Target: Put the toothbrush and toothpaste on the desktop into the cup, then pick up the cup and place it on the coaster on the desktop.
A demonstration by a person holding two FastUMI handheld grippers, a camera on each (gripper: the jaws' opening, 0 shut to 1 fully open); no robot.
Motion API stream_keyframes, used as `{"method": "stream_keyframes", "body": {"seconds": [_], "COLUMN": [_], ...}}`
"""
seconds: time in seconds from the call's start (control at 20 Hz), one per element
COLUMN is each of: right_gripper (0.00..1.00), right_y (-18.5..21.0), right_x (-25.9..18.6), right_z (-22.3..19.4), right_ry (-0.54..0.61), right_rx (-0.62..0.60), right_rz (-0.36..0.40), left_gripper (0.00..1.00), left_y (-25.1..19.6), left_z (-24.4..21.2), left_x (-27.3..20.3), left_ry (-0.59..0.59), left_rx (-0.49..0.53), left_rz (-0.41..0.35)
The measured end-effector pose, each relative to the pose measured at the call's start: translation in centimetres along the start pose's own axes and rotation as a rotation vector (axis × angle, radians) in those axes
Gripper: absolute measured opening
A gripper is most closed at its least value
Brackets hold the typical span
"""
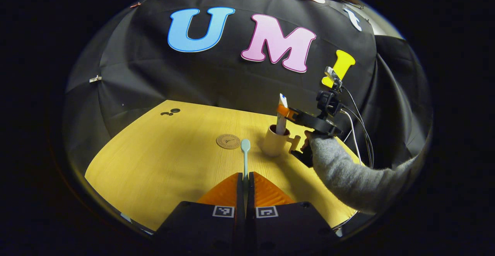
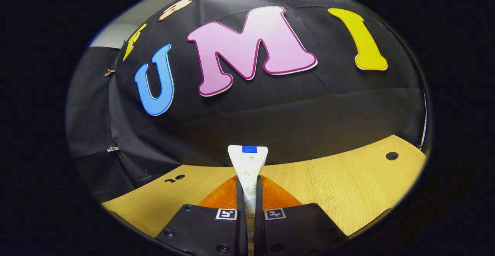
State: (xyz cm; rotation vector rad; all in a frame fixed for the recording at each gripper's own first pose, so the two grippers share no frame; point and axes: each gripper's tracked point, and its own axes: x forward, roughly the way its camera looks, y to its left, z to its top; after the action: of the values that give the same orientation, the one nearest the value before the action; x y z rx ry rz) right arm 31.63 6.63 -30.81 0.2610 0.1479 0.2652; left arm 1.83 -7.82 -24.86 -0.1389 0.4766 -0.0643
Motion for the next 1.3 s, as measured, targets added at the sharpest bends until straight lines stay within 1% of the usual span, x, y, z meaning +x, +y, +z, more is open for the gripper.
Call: {"method": "stream_keyframes", "body": {"seconds": [0.1,0.25,0.35,0.5,0.55,0.6,0.7,0.75,0.8,0.9,1.0,1.05,1.1,1.3], "right_gripper": [0.11,0.16,0.20,0.26,0.30,0.30,0.36,0.29,0.41,0.44,0.55,0.47,0.56,0.56], "right_y": [-0.5,-0.3,0.0,0.5,0.6,0.7,0.6,0.2,-0.1,-1.0,-1.9,-2.3,-2.8,-5.0], "right_x": [-0.5,-1.1,-1.5,-2.2,-2.3,-2.7,-3.4,-3.9,-4.3,-5.5,-7.4,-8.5,-9.9,-14.3], "right_z": [-1.3,-1.8,-2.6,-4.0,-3.6,-3.3,-2.5,-2.0,-1.1,1.2,3.8,4.8,5.3,4.2], "right_ry": [0.021,0.026,0.052,0.083,0.084,0.085,0.079,0.072,0.057,0.019,-0.029,-0.044,-0.047,0.003], "right_rx": [0.006,0.015,0.017,0.040,0.047,0.054,0.062,0.064,0.070,0.100,0.130,0.141,0.148,0.112], "right_rz": [-0.018,-0.015,-0.011,-0.003,-0.003,0.001,-0.003,-0.013,-0.021,-0.040,-0.056,-0.057,-0.055,-0.071], "left_gripper": [0.06,0.06,0.06,0.06,0.06,0.06,0.06,0.06,0.06,0.06,0.06,0.10,0.06,0.06], "left_y": [0.1,0.2,0.2,-0.1,-0.4,-0.6,-1.6,-1.8,-2.4,-3.7,-4.8,-5.5,-6.3,-8.7], "left_z": [0.0,0.0,0.4,1.8,2.4,3.2,5.5,6.3,7.6,10.0,12.3,13.4,14.8,18.6], "left_x": [-0.1,-0.2,-0.1,0.4,0.7,1.0,1.5,2.4,3.0,4.3,5.9,6.8,7.9,11.0], "left_ry": [-0.003,-0.005,-0.011,-0.039,-0.052,-0.069,-0.113,-0.134,-0.165,-0.221,-0.280,-0.309,-0.346,-0.444], "left_rx": [0.003,0.002,-0.006,-0.014,-0.014,-0.016,-0.025,-0.032,-0.045,-0.078,-0.101,-0.109,-0.118,-0.149], "left_rz": [0.002,0.003,0.003,-0.002,-0.008,-0.013,-0.035,-0.047,-0.063,-0.101,-0.131,-0.147,-0.165,-0.220]}}
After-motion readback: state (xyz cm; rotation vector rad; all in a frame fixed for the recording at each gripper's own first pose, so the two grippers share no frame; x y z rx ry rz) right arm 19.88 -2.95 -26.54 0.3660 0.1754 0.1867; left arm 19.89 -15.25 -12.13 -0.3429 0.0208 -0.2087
